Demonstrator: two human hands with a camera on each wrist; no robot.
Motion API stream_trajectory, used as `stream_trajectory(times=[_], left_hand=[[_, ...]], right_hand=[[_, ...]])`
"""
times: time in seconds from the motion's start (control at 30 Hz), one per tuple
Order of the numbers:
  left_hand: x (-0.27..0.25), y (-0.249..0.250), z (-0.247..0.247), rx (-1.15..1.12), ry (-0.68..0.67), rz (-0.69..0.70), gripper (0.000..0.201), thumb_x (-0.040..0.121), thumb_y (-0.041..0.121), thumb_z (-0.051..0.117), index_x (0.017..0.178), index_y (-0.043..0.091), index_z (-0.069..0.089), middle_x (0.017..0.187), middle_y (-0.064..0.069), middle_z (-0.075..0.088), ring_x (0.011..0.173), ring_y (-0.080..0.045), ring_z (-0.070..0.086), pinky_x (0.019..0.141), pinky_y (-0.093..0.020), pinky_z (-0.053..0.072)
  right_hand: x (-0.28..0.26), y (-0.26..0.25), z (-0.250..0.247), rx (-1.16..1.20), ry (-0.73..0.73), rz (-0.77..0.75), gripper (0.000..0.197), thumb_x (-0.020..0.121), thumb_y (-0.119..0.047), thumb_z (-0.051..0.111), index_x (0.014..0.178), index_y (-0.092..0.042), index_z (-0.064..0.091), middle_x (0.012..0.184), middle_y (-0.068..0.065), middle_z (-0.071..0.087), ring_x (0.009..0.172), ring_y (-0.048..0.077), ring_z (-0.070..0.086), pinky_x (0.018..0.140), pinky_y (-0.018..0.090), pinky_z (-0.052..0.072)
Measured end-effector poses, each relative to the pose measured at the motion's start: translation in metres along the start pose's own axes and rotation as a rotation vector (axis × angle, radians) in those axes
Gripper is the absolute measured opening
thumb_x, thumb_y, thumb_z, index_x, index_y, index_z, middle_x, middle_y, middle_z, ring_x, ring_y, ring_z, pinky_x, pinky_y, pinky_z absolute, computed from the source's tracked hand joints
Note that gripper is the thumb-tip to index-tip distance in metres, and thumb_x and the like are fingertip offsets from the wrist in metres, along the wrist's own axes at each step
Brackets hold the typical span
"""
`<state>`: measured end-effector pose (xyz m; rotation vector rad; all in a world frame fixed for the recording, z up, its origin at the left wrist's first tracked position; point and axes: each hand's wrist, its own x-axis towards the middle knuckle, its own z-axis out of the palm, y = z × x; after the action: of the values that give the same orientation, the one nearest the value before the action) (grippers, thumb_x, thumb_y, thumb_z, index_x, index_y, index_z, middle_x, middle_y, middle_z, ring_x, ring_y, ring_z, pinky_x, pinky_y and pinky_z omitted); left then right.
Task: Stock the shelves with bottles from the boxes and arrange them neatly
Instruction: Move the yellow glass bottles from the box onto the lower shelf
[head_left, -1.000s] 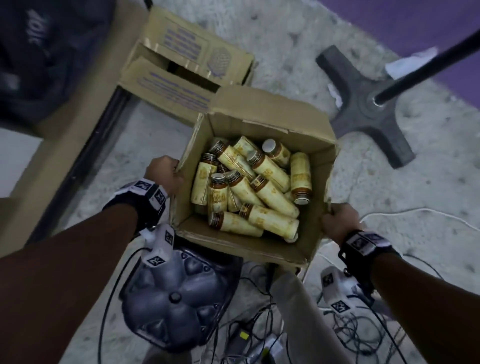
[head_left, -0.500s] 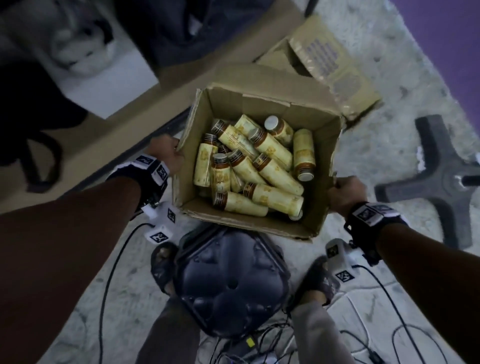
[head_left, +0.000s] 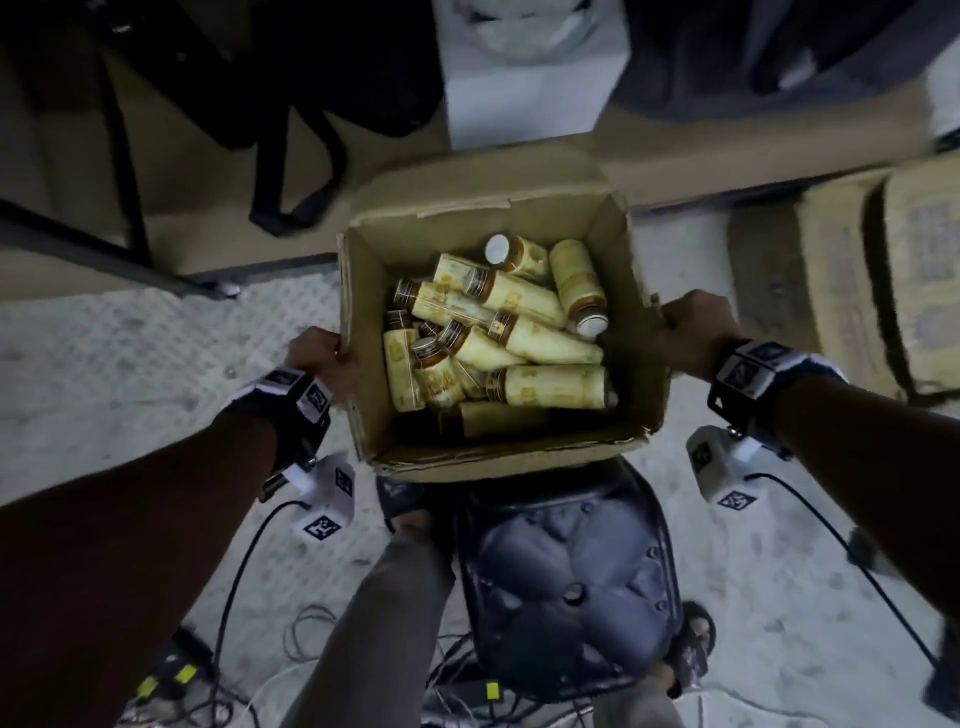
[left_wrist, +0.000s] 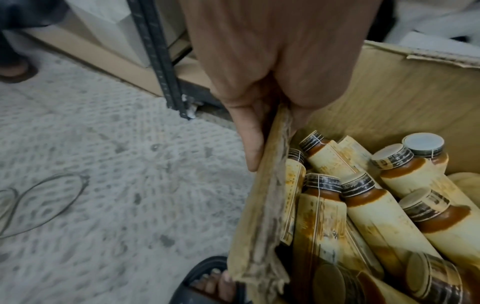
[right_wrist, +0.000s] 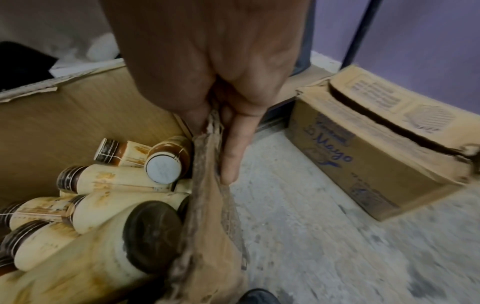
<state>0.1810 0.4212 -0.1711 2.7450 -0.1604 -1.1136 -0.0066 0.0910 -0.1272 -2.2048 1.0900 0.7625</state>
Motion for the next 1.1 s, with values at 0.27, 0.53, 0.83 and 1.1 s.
stream_trajectory(times=[0.27, 0.53, 0.83, 1.1], left_hand=[[0.014, -0.065, -0.022, 0.041, -0.108, -0.032, 0.023, 0.087, 0.004, 0.054, 0.064, 0.005, 0.053, 0.068, -0.012, 0.052, 0.068, -0.028, 0.051, 0.062, -0.030, 0.039], [0.029, -0.064, -0.017, 0.039, -0.213, 0.003, 0.019, 0.089, 0.007, 0.053, 0.076, 0.000, 0.065, 0.086, -0.021, 0.066, 0.091, -0.036, 0.065, 0.070, -0.033, 0.048], [0.061, 0.011, 0.008, -0.001, -0.237, -0.124, 0.016, 0.091, 0.013, 0.056, 0.086, 0.002, 0.067, 0.096, -0.019, 0.067, 0.099, -0.036, 0.065, 0.080, -0.036, 0.053], [0.035, 0.040, 0.044, -0.280, -0.271, -0.422, 0.026, 0.097, 0.013, 0.053, 0.120, 0.003, 0.059, 0.115, -0.022, 0.066, 0.101, -0.037, 0.066, 0.087, -0.050, 0.055]], right_hand=[[0.004, -0.060, 0.040, -0.109, -0.048, -0.034, 0.023, 0.089, -0.007, 0.057, 0.082, 0.011, 0.069, 0.085, 0.028, 0.068, 0.086, 0.041, 0.064, 0.078, 0.041, 0.051], [0.018, -0.057, 0.036, -0.120, -0.083, 0.012, 0.021, 0.088, -0.007, 0.059, 0.076, 0.005, 0.070, 0.078, 0.024, 0.070, 0.078, 0.035, 0.067, 0.076, 0.039, 0.054], [0.083, 0.006, 0.012, -0.070, -0.113, 0.045, 0.024, 0.089, -0.019, 0.063, 0.075, -0.001, 0.072, 0.074, 0.014, 0.064, 0.078, 0.030, 0.061, 0.069, 0.029, 0.040], [0.092, 0.046, 0.004, 0.224, -0.222, 0.046, 0.003, 0.084, -0.010, 0.072, 0.082, -0.010, 0.074, 0.084, 0.013, 0.071, 0.090, 0.028, 0.068, 0.078, 0.031, 0.052]])
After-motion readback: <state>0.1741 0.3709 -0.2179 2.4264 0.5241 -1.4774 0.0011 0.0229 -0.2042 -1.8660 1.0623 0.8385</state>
